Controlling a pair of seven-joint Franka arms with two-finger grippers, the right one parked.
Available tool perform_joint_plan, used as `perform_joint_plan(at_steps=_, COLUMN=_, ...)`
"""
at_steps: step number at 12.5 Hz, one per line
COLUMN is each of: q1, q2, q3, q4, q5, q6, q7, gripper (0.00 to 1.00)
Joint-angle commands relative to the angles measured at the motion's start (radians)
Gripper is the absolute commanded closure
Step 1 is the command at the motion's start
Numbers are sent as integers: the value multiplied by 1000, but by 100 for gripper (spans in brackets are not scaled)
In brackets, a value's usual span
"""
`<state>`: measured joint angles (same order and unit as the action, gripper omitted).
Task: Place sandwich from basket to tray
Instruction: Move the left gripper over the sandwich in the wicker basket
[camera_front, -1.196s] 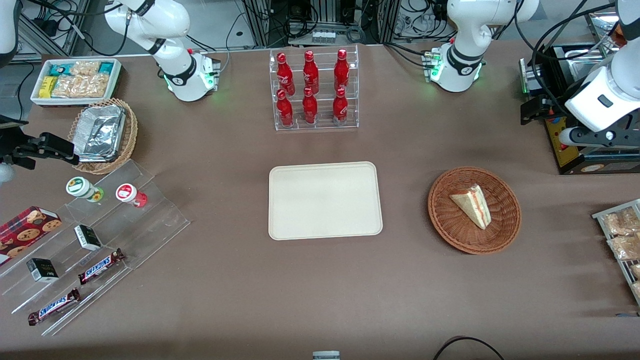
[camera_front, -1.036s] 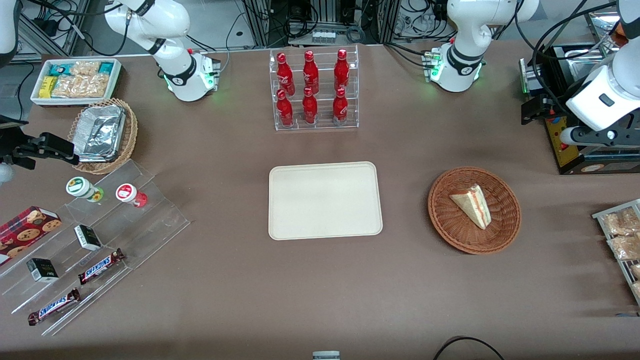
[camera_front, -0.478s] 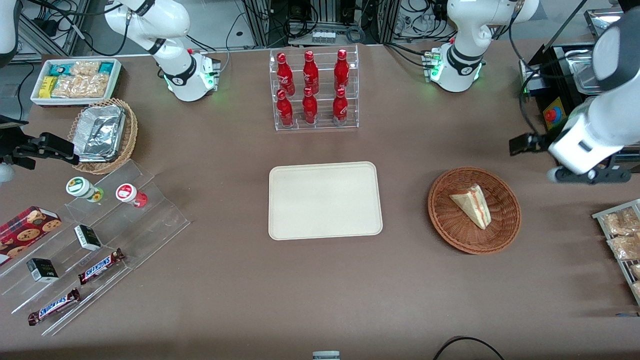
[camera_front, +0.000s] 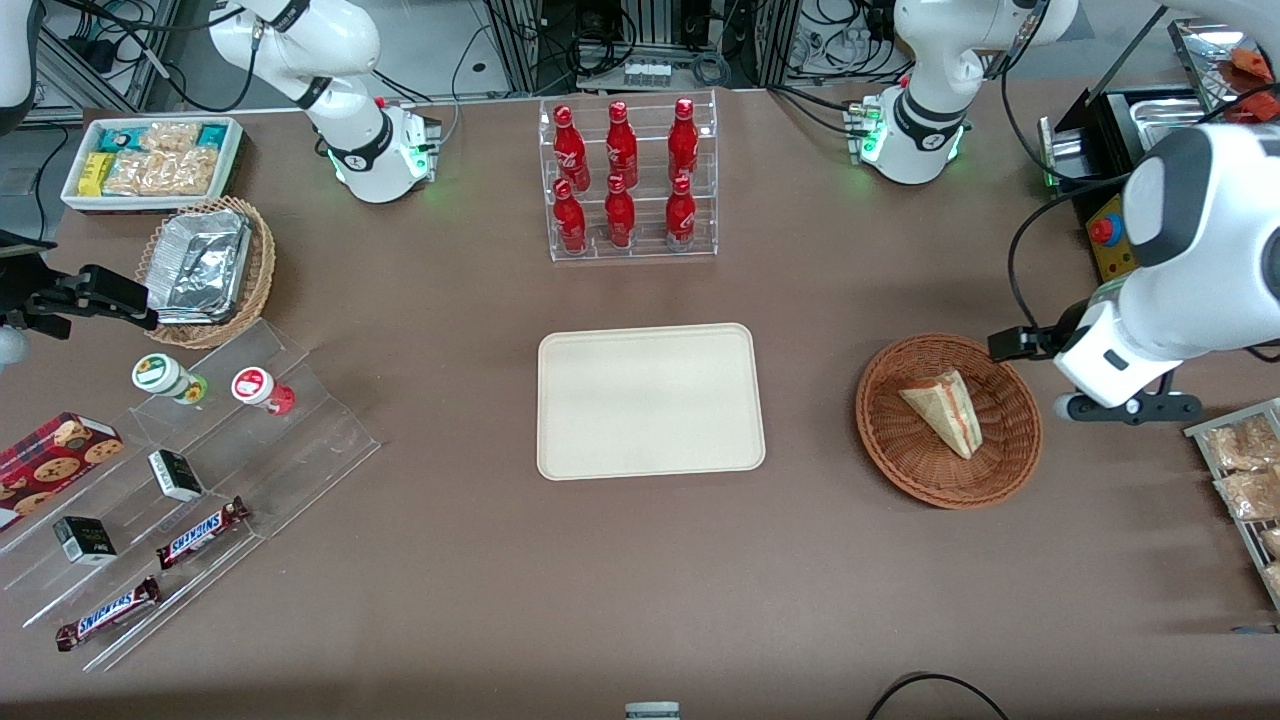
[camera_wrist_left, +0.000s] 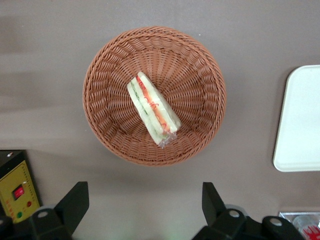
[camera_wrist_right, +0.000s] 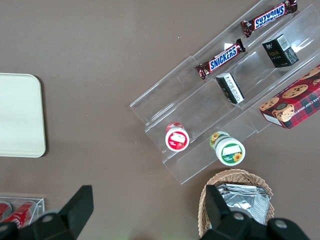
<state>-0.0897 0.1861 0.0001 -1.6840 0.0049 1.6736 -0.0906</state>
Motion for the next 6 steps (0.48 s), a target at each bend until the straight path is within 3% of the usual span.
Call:
perform_joint_plan(at_steps=1, q1=-1, q2=-23, q3=-2, q4=-92, q5=-9, q6=101, q7=-86, gripper=0)
perform_joint_plan(at_steps=6, q1=-2, q2=-43, q3=-3, q4=-219, q5=-14, q6=254, q7=-197, gripper=0)
